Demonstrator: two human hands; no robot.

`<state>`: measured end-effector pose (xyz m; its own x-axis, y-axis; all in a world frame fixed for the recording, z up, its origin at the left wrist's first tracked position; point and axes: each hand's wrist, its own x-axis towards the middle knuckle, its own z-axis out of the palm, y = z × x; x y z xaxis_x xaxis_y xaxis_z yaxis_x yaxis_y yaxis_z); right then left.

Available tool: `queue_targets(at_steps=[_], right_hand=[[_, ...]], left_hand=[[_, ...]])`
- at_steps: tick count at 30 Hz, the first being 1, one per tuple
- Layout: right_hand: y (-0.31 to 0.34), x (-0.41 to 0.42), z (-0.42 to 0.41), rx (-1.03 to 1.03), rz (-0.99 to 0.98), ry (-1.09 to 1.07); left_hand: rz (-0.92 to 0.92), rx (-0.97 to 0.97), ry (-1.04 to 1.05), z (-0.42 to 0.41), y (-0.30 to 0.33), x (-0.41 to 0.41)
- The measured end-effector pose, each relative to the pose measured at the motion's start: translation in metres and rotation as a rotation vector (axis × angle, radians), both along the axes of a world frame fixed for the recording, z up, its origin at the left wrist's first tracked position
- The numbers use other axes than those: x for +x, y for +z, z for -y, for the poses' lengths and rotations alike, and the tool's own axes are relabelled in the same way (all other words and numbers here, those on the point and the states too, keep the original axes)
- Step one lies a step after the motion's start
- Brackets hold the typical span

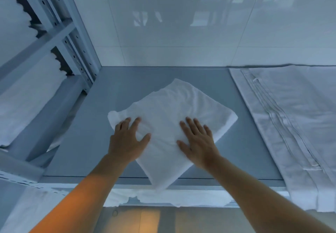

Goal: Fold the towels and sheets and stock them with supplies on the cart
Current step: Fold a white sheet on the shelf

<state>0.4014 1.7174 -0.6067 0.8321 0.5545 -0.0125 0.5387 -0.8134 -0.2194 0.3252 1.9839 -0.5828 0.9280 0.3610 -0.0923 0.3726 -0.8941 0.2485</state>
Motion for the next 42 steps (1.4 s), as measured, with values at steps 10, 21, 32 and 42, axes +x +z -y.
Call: queue_targets(at_steps=[10,21,32,42], right_hand=[[0.019,-0.013,-0.034,0.047,-0.164,-0.236],[0.012,-0.023,-0.072,0.057,-0.064,-0.191],[0.013,-0.011,-0.155,0.088,-0.081,-0.114],[0.035,-0.002,-0.055,0.364,-0.187,-0.104]], left_hand=[[0.074,0.192,-0.166,-0.008,0.011,-0.041],[0.207,-0.192,-0.127,-0.045,-0.021,-0.057],[0.145,-0.131,-0.051,-0.118,-0.015,-0.061],[0.163,-0.088,-0.148,-0.023,0.033,-0.053]])
